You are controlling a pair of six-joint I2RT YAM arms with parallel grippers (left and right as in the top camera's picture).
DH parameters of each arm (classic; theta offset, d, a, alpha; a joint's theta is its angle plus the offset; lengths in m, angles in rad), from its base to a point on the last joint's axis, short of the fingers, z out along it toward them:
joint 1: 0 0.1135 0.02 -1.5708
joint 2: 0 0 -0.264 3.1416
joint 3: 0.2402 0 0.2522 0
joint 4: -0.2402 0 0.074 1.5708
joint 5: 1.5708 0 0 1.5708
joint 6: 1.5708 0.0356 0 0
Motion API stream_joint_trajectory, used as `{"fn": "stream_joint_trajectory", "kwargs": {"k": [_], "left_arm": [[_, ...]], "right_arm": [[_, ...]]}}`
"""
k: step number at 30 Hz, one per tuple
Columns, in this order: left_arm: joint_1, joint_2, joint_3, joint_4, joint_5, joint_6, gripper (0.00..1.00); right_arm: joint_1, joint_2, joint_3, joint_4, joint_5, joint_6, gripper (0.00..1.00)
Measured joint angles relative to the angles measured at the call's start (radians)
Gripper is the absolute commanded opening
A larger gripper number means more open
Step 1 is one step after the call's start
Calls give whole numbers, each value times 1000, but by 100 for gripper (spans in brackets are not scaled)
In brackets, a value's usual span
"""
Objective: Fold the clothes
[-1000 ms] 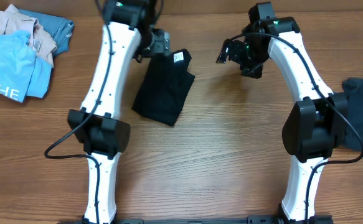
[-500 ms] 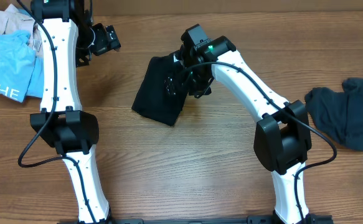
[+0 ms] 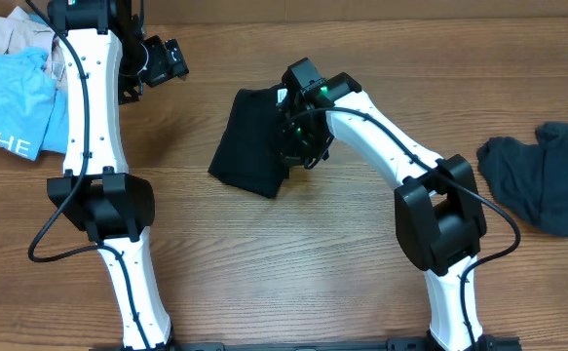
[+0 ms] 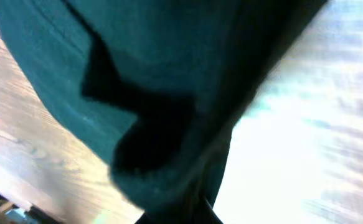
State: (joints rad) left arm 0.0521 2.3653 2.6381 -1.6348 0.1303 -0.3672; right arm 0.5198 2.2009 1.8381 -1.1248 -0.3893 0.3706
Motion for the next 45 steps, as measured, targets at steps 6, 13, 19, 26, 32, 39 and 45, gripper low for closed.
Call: {"fn": "stream_joint_trajectory", "kwargs": {"k": [6, 13, 19, 26, 32, 39, 45], "left_arm": [[0, 0, 0, 11, 0, 0, 100], [0, 0, 0, 12, 0, 0, 100], [0, 0, 0, 11, 0, 0, 100], [0, 0, 0, 11, 0, 3, 100], [0, 0, 0, 12, -3, 3, 100], [0, 0, 0, 18, -3, 4, 100], [0, 0, 0, 15, -3, 4, 100]], "right_arm": [[2, -47, 90, -117, -7, 99, 4], [55, -52, 60, -131, 50, 285, 4], [90, -53, -68, -63, 163, 435, 4], [77, -53, -102, -116, 350, 487, 61], [-26, -55, 115, -246, 512, 423, 85], [-81, -55, 210, 73, 75, 33, 33], [-70, 4, 192, 118, -56, -93, 50]]}}
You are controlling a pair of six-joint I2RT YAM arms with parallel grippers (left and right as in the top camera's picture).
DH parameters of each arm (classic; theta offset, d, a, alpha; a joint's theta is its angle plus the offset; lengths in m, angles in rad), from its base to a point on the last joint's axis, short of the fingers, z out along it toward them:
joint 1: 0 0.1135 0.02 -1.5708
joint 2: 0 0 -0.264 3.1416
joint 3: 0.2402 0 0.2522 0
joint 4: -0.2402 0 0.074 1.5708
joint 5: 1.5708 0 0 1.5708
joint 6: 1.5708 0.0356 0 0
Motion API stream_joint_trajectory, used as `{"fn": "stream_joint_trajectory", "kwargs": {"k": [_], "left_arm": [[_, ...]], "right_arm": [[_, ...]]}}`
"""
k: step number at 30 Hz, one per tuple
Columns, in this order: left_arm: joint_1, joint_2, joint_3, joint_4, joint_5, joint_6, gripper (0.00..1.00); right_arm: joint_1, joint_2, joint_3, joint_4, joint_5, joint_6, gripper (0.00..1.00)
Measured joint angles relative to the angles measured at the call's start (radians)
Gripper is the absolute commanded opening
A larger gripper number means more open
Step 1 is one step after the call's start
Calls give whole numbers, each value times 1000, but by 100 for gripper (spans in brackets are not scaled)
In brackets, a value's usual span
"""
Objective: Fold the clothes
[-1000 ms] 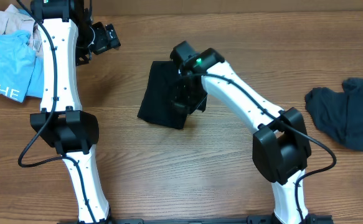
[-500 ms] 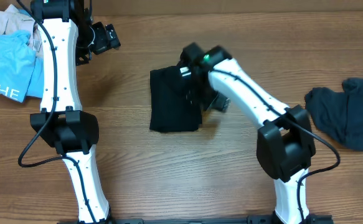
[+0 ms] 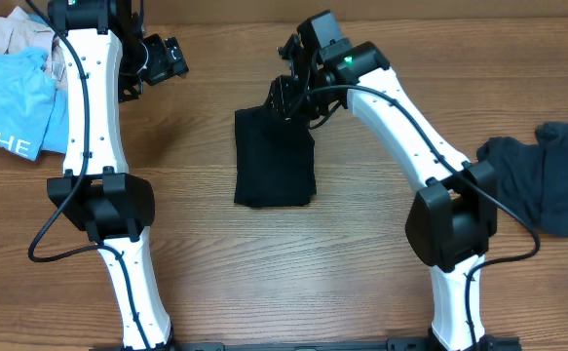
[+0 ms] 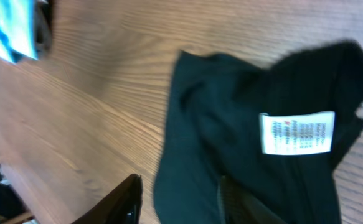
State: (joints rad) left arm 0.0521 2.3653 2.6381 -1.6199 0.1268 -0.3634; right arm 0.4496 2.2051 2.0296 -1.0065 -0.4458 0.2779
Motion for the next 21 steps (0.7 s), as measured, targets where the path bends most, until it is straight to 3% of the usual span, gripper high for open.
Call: {"fn": "stream_joint_trajectory", "kwargs": {"k": [3, 13, 21], "left_arm": [[0, 0, 0, -1, 0, 0, 100], [0, 0, 0, -1, 0, 0, 100], [0, 0, 0, -5, 0, 0, 100]], "right_arm": [[-4, 59, -8, 20, 100, -38, 56], [-28, 99, -11, 16, 200, -140, 52], [-29, 100, -11, 9, 202, -146, 4]]}}
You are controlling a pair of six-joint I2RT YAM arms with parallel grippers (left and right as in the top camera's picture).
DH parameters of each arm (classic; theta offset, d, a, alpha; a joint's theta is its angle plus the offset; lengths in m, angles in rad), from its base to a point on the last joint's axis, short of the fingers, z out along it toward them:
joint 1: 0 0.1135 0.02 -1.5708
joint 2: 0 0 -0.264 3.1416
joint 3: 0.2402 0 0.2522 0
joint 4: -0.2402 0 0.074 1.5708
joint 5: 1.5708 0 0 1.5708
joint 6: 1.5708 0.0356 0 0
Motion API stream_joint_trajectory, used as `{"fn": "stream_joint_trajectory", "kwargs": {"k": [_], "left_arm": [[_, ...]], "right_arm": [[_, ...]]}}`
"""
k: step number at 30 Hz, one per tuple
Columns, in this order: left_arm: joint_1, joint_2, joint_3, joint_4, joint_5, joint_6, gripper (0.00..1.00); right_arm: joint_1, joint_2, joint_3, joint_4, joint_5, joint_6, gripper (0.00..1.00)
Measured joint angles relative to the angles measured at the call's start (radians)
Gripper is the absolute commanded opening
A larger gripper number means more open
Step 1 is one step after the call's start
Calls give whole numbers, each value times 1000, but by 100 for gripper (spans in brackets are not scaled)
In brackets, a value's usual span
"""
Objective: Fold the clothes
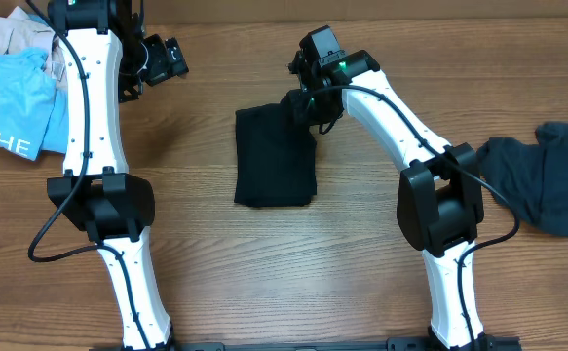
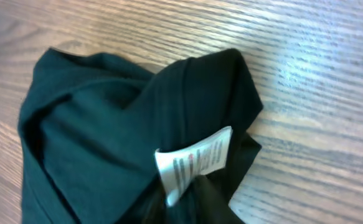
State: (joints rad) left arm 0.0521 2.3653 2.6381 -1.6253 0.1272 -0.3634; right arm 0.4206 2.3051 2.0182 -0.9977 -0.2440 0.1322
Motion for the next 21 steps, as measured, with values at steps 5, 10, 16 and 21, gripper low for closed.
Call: {"fn": "stream_joint_trajectory", "kwargs": {"k": [5, 10, 16, 21], "left_arm": [[0, 0, 0, -2, 0, 0, 100], [0, 0, 0, -6, 0, 3, 100], [0, 0, 0, -6, 0, 3, 100], [0, 0, 0, -6, 0, 3, 100]], "right_arm": [[0, 0, 0, 0, 13, 10, 4], [-17, 0, 0, -41, 103, 43, 4], [-32, 1, -12, -94, 196, 100, 19], [-37, 4, 39, -328, 401, 336, 33]]}}
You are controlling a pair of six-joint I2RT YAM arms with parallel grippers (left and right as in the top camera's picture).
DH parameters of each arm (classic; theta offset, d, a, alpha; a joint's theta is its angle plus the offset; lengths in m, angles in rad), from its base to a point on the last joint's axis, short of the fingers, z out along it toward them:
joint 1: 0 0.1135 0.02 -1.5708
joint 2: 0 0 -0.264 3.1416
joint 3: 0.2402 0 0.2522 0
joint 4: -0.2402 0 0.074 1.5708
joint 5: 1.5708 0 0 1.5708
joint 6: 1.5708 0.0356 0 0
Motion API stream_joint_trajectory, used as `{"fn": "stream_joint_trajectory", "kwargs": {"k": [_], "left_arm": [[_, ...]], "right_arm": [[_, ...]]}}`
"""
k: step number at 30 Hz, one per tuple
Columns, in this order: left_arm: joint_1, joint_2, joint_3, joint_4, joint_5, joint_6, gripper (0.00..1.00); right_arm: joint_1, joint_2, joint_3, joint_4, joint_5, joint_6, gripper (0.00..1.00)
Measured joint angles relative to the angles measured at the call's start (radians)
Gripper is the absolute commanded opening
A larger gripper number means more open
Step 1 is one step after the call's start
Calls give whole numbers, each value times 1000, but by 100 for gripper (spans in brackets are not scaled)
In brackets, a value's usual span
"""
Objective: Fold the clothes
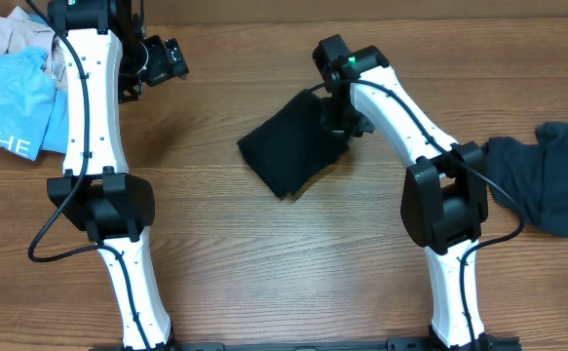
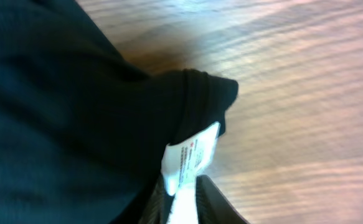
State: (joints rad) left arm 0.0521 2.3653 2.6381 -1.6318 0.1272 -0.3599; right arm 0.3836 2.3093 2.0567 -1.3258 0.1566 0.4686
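A folded black garment (image 1: 288, 146) lies slanted on the wooden table (image 1: 264, 283), its right corner raised toward my right gripper (image 1: 338, 115). In the right wrist view the black cloth (image 2: 75, 93) fills the left side. My right gripper (image 2: 182, 190) is shut on its corner, with the white label (image 2: 190, 155) pinched between the fingers. My left gripper (image 1: 170, 58) hangs open at the far left, well away from the black garment, with nothing in it.
A crumpled dark blue-grey garment (image 1: 547, 180) lies at the right edge. A light blue printed shirt (image 1: 11, 107) and a beige garment (image 1: 6, 34) sit at the far left corner. Both white arms stand over the table's middle.
The black garment lay as an upright rectangle; now it is turned on a slant and shifted right. My right gripper has moved slightly right, with the labelled corner pinched in it.
First my right gripper was down on the slanted black garment. Then the garment lay flat as a rectangle with the gripper open above its far edge. Then the gripper was at the labelled corner. Now it holds that corner and the garment is slanted again.
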Motion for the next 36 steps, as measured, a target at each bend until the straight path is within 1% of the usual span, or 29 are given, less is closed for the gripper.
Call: {"fn": "stream_joint_trajectory", "kwargs": {"k": [1, 4, 6, 7, 8, 9, 10, 12, 15, 18, 20, 21, 25, 28, 30, 34, 36], "left_arm": [[0, 0, 0, 1, 0, 0, 100], [0, 0, 0, 4, 0, 0, 100], [0, 0, 0, 5, 0, 0, 100], [-2, 0, 0, 5, 0, 0, 100], [-5, 0, 0, 6, 0, 0, 100], [-13, 0, 0, 8, 0, 0, 100], [-13, 0, 0, 8, 0, 0, 100], [-13, 0, 0, 9, 0, 0, 100], [-13, 0, 0, 9, 0, 0, 100], [-13, 0, 0, 15, 0, 0, 100], [-13, 0, 0, 20, 0, 0, 100], [-13, 0, 0, 24, 0, 0, 100], [-13, 0, 0, 24, 0, 0, 100], [-13, 0, 0, 23, 0, 0, 100], [-13, 0, 0, 24, 0, 0, 100], [-13, 0, 0, 24, 0, 0, 100], [-13, 0, 0, 24, 0, 0, 100]], "right_arm": [[-3, 0, 33, -32, 16, 27, 60], [-10, -13, 107, -51, 18, 67, 65], [-11, -42, 132, -33, -56, 50, 65], [-11, -47, 133, -21, -102, 35, 63], [-11, -47, 133, 5, -148, 14, 47], [-11, -48, 102, 61, -232, -17, 34], [-11, -53, 72, 109, -276, -18, 29], [-11, -64, -37, 235, -361, -33, 24], [-10, -64, -185, 309, -483, -46, 18], [-6, -63, -257, 306, -572, -51, 17], [10, -63, -276, 276, -607, -51, 13], [30, -63, -280, 264, -623, -52, 10], [108, -63, -280, 245, -650, -51, 8], [121, -67, -270, 183, -665, -50, 9], [119, -92, -256, 163, -666, -51, 14], [123, -148, -245, 165, -686, -51, 15], [145, -156, -247, 198, -693, -47, 15]]}}
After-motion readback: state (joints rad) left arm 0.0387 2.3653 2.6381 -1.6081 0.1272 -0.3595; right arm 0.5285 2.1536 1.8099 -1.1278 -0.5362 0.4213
